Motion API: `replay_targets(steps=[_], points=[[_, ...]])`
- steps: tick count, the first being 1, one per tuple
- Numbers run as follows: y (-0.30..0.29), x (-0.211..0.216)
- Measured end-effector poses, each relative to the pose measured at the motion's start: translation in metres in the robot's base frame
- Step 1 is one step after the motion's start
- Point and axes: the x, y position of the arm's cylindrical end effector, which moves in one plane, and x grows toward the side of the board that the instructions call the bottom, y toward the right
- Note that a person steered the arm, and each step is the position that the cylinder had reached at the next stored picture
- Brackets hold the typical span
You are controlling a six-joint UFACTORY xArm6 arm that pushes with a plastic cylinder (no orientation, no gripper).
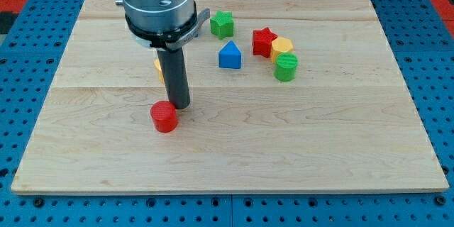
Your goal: Slide the red circle towards the bottom left
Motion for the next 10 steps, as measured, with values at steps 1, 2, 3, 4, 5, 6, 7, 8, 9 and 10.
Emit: replay_targets(steps=[1, 2, 3, 4, 5, 6, 7, 8, 9, 10], points=[[0.007, 0.020], [0.020, 0.034], [0.012, 0.041], [-0.002, 0.031], [-0.006, 0.016], [-0.014, 0.012], [-0.015, 0.023], [-0.017, 0.031], [-0.041, 0.035], [-0.068, 0.037]])
